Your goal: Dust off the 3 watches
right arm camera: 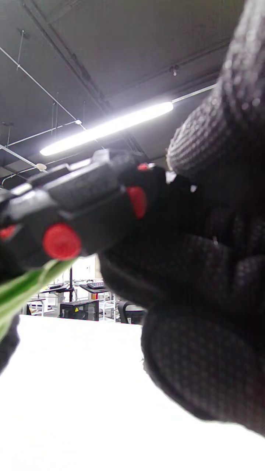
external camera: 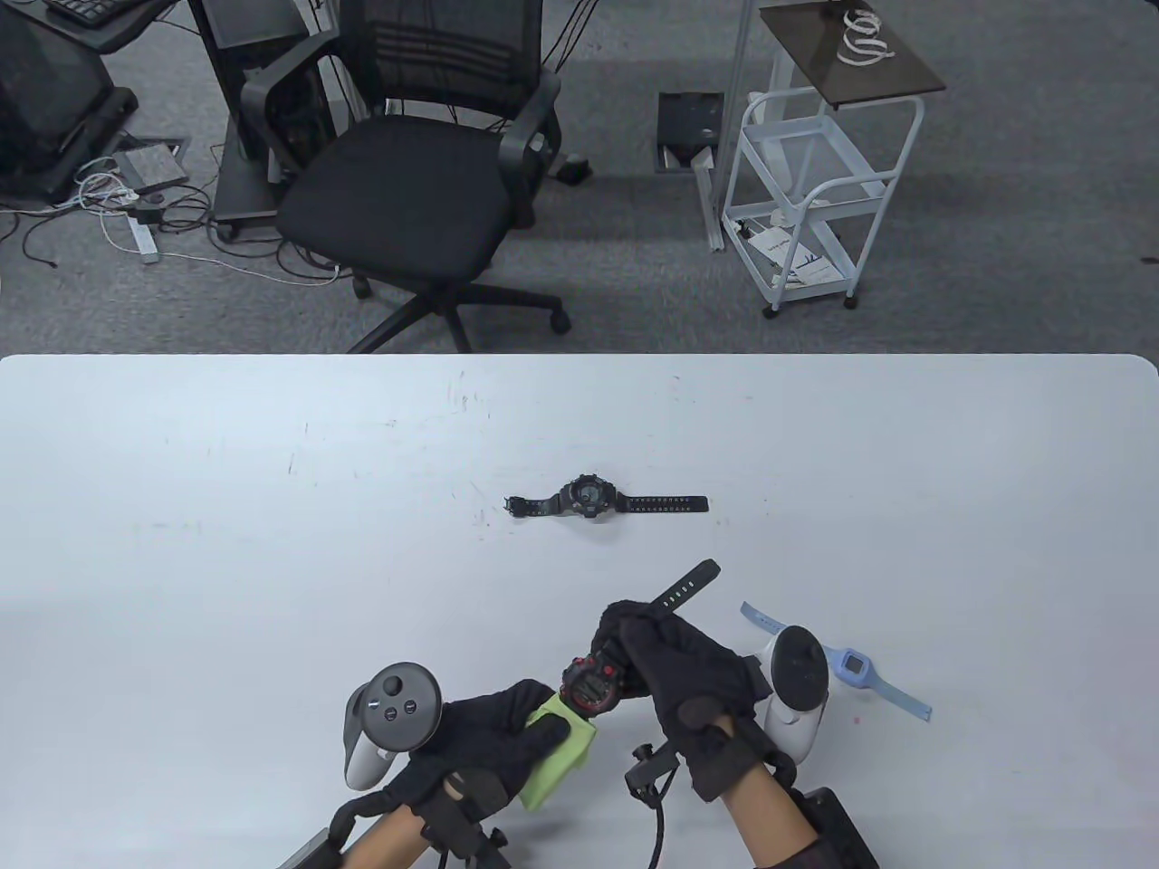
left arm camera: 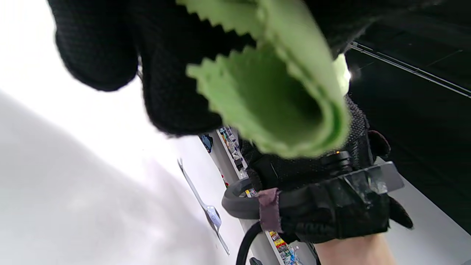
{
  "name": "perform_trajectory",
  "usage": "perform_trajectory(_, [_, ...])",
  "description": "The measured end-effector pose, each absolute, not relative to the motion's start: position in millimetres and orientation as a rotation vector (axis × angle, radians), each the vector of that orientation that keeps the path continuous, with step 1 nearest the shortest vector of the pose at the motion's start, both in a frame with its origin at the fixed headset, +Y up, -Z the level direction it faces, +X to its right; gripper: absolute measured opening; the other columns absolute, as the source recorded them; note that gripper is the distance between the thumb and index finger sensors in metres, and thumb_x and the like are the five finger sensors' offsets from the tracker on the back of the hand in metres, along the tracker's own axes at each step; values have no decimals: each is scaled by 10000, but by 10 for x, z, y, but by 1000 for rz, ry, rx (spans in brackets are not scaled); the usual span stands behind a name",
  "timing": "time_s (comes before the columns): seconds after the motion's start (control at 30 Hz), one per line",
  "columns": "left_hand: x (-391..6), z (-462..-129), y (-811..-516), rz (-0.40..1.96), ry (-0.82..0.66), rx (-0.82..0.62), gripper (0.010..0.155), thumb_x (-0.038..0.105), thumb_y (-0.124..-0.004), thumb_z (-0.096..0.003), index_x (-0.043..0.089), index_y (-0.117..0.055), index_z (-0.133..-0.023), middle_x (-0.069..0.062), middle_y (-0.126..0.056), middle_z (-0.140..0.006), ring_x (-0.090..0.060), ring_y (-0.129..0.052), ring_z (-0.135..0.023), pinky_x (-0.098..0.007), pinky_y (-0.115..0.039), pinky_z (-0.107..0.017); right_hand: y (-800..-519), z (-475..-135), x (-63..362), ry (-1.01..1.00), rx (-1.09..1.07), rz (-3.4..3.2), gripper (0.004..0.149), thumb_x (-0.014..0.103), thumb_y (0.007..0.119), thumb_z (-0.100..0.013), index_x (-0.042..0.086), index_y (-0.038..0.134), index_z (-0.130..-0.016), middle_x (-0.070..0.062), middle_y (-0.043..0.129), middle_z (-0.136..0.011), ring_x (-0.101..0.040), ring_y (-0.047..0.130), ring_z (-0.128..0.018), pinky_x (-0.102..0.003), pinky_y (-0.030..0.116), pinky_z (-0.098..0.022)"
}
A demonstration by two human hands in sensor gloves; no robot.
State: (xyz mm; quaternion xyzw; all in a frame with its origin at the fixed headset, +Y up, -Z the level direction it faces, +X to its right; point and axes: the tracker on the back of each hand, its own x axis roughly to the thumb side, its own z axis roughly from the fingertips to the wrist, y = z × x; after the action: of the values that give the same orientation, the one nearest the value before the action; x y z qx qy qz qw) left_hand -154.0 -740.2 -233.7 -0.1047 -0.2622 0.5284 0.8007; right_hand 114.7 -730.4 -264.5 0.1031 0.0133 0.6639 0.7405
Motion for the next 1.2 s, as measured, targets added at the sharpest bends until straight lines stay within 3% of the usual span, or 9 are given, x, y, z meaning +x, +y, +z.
perform_trajectory(0.23, [-1538, -2339, -7382, 1119, -569, -258, 477, 319, -791, -465, 78, -830, -875, -123, -972, -698, -279, -1071, -501, -616, -814, -534, -7304, -2642, 1148, 9, 225, 1457, 451, 443, 835, -485, 171, 958, -822, -42, 1074, -659, -177, 1115, -434, -425, 931, -308])
perform_trajectory(0.6, [-1635, -2368, -7377, 1091, -524, -207, 451, 491, -817, -465, 110, -952, -664, -43, -1039, -467, -242, -1103, -319, -570, -877, -457, -7309, -2646, 1173, -5, 220, 1418, 449, 450, 834, -485, 185, 957, -826, -38, 1072, -665, -182, 1115, -438, -427, 930, -311])
perform_trajectory(0.9, [-1636, -2383, -7365, 1071, -527, -218, 454, 369, -826, -456, 99, -880, -817, -112, -998, -637, -293, -1079, -464, -606, -828, -519, -7329, -2646, 1159, 20, 233, 1440, 450, 451, 832, -485, 192, 952, -833, -40, 1067, -678, -196, 1111, -462, -438, 925, -324])
perform_trajectory(1.1, [-1694, -2398, -7357, 1036, -506, -182, 452, 490, -836, -458, 110, -958, -670, -48, -1040, -462, -242, -1097, -304, -559, -883, -441, -7316, -2648, 1174, 3, 222, 1421, 448, 453, 831, -486, 198, 953, -833, -38, 1066, -679, -193, 1111, -460, -434, 926, -324])
perform_trajectory(1.2, [-1696, -2406, -7343, 1025, -520, -187, 456, 499, -838, -463, 105, -968, -650, -39, -1045, -433, -235, -1098, -279, -550, -892, -427, -7320, -2649, 1175, 5, 222, 1428, 448, 453, 830, -485, 201, 949, -836, -37, 1067, -678, -191, 1110, -462, -434, 926, -325])
